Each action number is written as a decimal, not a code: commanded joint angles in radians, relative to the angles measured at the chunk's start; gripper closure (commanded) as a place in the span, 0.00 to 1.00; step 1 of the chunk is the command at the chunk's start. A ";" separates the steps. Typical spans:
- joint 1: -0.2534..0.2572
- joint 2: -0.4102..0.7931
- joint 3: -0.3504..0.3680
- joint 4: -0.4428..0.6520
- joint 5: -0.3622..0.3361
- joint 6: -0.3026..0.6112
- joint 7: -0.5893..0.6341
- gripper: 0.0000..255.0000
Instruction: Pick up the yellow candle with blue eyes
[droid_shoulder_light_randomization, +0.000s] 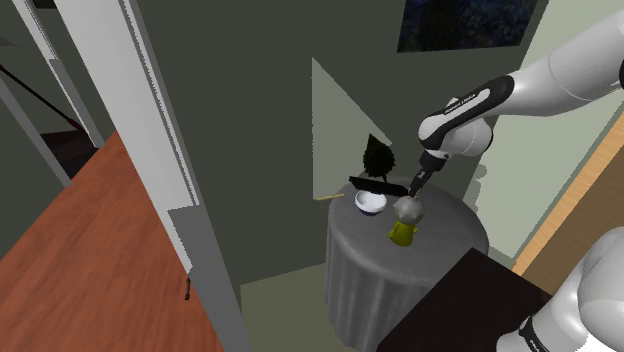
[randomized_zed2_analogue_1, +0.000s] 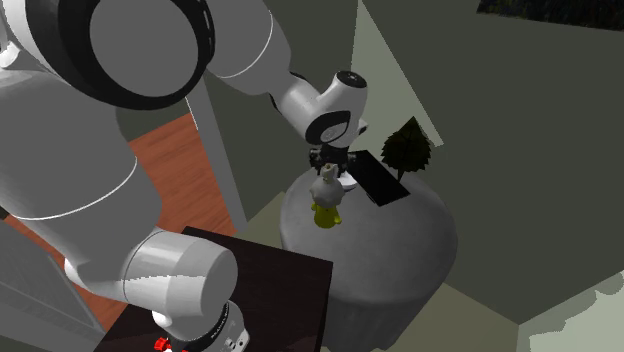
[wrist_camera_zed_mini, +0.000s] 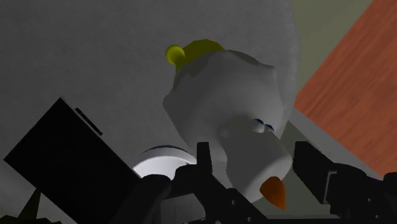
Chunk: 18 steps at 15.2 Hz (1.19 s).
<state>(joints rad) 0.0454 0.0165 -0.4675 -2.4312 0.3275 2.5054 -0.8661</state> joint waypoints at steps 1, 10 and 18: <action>0.000 0.002 0.000 0.000 0.003 0.002 -0.002 1.00; -0.001 -0.011 -0.002 0.002 -0.013 -0.010 0.010 1.00; -0.009 -0.101 -0.001 0.031 -0.108 -0.109 0.092 1.00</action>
<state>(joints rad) 0.0385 -0.0709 -0.4689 -2.4054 0.2315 2.4108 -0.7840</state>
